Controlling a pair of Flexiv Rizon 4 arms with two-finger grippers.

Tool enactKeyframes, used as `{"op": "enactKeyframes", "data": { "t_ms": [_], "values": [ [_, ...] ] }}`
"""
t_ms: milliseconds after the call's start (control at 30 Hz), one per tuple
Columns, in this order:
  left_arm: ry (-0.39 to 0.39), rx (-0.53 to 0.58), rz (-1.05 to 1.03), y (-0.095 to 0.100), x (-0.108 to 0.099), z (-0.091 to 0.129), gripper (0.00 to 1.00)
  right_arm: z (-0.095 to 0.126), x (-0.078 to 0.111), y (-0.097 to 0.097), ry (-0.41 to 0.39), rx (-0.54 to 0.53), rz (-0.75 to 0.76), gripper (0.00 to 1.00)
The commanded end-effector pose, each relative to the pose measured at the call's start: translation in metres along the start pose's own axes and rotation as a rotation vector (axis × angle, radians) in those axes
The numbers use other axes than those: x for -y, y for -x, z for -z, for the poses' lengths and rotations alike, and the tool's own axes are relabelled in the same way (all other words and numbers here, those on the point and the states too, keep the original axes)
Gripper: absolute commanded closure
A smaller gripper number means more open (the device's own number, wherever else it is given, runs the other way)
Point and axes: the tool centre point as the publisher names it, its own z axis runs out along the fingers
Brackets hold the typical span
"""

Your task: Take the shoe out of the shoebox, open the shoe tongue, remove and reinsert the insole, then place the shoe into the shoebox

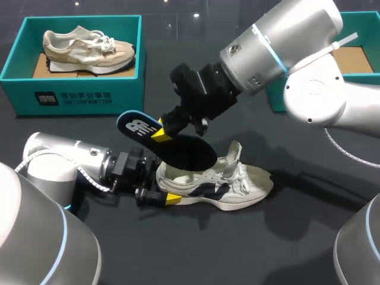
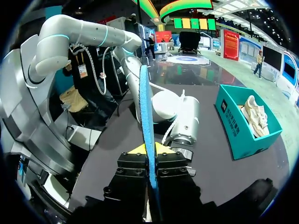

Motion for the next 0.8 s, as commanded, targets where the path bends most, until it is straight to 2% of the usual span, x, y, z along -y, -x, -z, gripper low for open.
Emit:
{"op": "enactKeyframes", "data": {
  "t_ms": [33, 100, 233, 300, 333, 800],
  "values": [
    [0.000, -0.001, 0.000, 0.002, -0.003, 0.000, 1.00, 0.018, -0.005, -0.003, 0.028, 0.045, -0.003, 1.00],
    [0.000, -0.001, 0.000, 0.002, -0.003, 0.000, 1.00, 0.038, -0.014, -0.007, 0.007, 0.059, -0.017, 1.00],
    [0.000, -0.001, 0.000, 0.002, -0.003, 0.000, 1.00, 0.077, -0.028, -0.017, 0.015, 0.061, -0.024, 1.00],
    [0.000, -0.001, 0.000, 0.002, -0.003, 0.000, 1.00, 0.095, -0.030, -0.024, 0.043, 0.046, -0.067, 1.00],
    [0.000, -0.001, 0.000, 0.002, -0.003, 0.000, 1.00, 0.104, -0.028, -0.027, 0.090, 0.034, -0.097, 1.00],
    [0.000, -0.001, 0.000, 0.002, -0.003, 0.000, 1.00, 0.104, -0.028, -0.027, 0.090, 0.034, -0.097, 1.00]
  ]
}}
